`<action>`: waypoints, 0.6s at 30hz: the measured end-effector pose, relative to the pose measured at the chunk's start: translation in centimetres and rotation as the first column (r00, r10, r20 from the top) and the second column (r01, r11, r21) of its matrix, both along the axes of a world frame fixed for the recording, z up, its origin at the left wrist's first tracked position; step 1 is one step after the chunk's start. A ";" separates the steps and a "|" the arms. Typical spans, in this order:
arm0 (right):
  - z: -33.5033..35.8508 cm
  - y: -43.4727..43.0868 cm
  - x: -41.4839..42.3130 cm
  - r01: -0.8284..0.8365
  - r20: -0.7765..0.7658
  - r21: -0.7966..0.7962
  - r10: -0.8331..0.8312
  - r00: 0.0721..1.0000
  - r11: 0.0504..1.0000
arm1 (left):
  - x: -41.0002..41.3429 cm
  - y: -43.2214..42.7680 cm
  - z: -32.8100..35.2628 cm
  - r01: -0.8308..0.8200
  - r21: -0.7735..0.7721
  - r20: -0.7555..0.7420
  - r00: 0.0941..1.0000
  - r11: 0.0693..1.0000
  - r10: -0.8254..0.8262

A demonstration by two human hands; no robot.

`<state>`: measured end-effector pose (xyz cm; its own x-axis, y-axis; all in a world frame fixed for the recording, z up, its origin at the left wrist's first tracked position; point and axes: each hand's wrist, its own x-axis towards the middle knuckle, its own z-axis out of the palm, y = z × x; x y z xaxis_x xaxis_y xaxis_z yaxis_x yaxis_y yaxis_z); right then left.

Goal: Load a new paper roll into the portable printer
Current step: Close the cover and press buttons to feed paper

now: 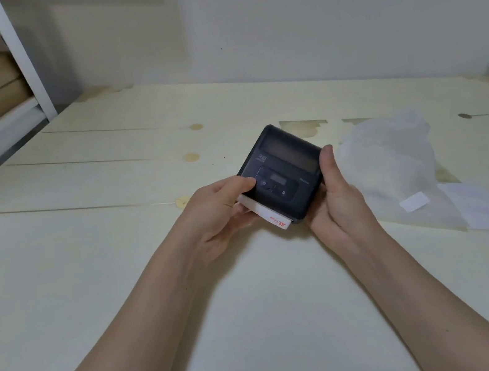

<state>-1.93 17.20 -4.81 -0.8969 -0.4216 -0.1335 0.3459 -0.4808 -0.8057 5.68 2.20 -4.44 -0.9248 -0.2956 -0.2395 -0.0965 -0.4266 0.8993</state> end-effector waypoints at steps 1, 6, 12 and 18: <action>0.1 0.0 -0.1 0.014 -0.011 0.028 -0.013 1.000 1.000 | 0.1 -0.2 0.0 0.037 -0.043 -0.005 0.999 0.998 -0.037; 0.3 0.3 -0.6 0.018 -0.047 0.125 -0.012 0.999 0.992 | 0.3 -0.2 0.0 0.105 -0.183 0.003 0.994 0.978 -0.106; 0.4 0.9 -0.9 -0.120 -0.028 0.091 0.123 0.992 0.989 | 0.5 0.2 -0.2 0.093 -0.132 -0.006 0.996 0.987 -0.094; 0.1 0.5 -1.0 -0.197 -0.127 0.188 0.223 0.967 0.962 | 0.3 0.1 -0.6 -0.001 -0.261 0.005 1.000 0.965 0.003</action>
<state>-2.90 17.74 -4.68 -0.8059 -0.5843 -0.0955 0.2968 -0.2592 -0.9191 6.00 2.26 -5.04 -0.9230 -0.3504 -0.1588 -0.1010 -0.1775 0.9789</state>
